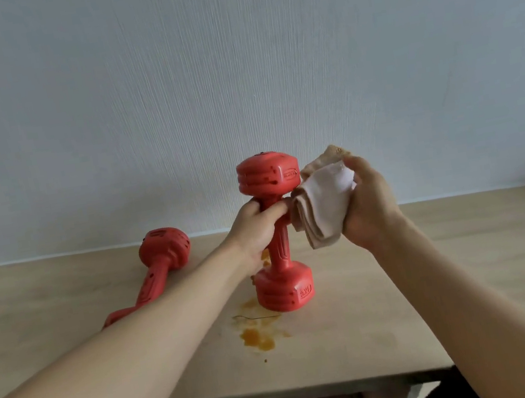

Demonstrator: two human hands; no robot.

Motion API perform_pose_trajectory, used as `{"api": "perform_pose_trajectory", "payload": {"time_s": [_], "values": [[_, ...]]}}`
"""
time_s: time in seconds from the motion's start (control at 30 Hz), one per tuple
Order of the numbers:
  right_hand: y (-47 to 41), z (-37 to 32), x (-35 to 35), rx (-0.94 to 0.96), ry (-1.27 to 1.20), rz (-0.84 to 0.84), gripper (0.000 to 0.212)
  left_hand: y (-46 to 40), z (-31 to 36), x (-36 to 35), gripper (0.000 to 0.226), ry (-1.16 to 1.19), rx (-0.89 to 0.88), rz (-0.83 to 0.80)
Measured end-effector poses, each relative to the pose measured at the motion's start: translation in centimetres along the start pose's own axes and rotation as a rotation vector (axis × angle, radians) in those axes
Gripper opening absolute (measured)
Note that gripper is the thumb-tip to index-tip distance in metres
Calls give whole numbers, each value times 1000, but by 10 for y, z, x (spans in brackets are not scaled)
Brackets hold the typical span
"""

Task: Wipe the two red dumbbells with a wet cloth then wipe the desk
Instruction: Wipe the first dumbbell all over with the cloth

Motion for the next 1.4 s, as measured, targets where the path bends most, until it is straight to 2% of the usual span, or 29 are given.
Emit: {"api": "perform_pose_trajectory", "payload": {"time_s": [0.1, 0.17, 0.23, 0.33, 0.4, 0.47, 0.57, 0.63, 0.7, 0.77, 0.8, 0.9, 0.93, 1.1, 1.2, 1.3, 1.4], "values": [[-1, 9, 3, -22, 25, -26, 32, 2, 3, 0, 13, -53, -55, -38], [-3, 10, 7, 20, 14, 46, 34, 1, 3, 0, 11, -93, -85, -46], [-1, -5, 7, 221, 57, 117, 30, 0, 2, -1, 10, -104, -112, -46], [15, -29, -9, 631, 497, 186, 16, -4, 0, 2, 8, -60, -138, 5], [23, -27, -20, 773, 688, 205, 22, -9, -5, 7, 7, -15, -145, 71], [23, -22, -29, 825, 749, 214, 33, -12, -8, 12, 6, 15, -151, 113], [21, -16, -47, 906, 826, 178, 43, -15, -7, 15, 6, -34, -171, 115], [28, -9, -65, 1031, 981, 88, 46, -17, -6, 18, 10, -70, -185, 112], [30, 5, -76, 1113, 1173, -41, 47, -17, -5, 19, 26, -74, -202, 106], [28, 15, -75, 1070, 1251, -108, 55, -16, -4, 20, 34, -65, -205, 101], [28, 17, -73, 1064, 1269, -101, 59, -16, -4, 20, 30, -48, -204, 87], [28, 15, -67, 1087, 1352, 11, 71, -15, -7, 16, 6, -72, -219, 39], [25, 13, -65, 1057, 1362, 38, 74, -14, -9, 14, 13, -93, -229, 24], [6, 7, -54, 915, 1399, 102, 73, -9, -14, 3, 18, -76, -245, -2], [17, 14, -62, 985, 1427, 95, 73, -14, -15, 5, 12, -32, -221, 15], [29, 28, -67, 1093, 1499, 81, 74, -18, -19, 9, 24, -23, -194, 10], [15, 19, -61, 962, 1435, 89, 73, -17, -19, 10, 18, -54, -218, 30]]}}
Point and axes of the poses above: each hand's wrist, its own y-axis away from the middle knuckle, its own x-axis out of the back of the hand, z = x × y, the point moved 7 cm from there along -y, towards the middle knuckle, and after that the axes turned 7 degrees about z, right-handed, at the moved point
